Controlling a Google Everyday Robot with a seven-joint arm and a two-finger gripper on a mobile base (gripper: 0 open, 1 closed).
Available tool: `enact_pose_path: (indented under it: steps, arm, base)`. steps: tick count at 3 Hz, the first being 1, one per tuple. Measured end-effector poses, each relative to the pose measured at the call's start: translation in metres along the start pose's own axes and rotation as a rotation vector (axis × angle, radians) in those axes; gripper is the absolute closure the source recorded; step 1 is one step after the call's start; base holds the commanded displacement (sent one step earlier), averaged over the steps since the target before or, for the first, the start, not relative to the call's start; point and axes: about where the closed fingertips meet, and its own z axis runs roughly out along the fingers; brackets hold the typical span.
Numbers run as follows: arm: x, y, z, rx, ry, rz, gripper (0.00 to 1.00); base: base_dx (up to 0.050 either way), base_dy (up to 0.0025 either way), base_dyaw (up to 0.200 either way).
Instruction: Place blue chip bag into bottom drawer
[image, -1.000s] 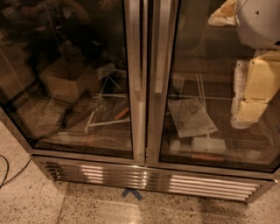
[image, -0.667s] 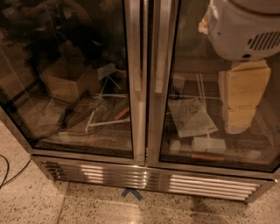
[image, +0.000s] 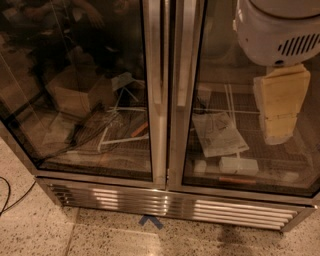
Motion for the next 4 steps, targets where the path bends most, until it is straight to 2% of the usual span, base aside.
enact_pose_path:
  steps: [1,2,3,4]
  arm:
    - [0.007,-0.002,0.002,-0.007,-0.076,0.037,0.00]
    - [0.047,-0.013,0.013,-0.010,-0.239,0.141,0.00]
    - [0.071,-0.013,0.027,-0.042,-0.445,0.210,0.00]
    - [0.062,-0.010,0.027,-0.079,-0.619,0.228,0.00]
  base:
    - [0.000,0.00000,0.000]
    - [0.000,0.00000,0.000]
    - [0.000,0.00000,0.000]
    - [0.000,0.00000,0.000]
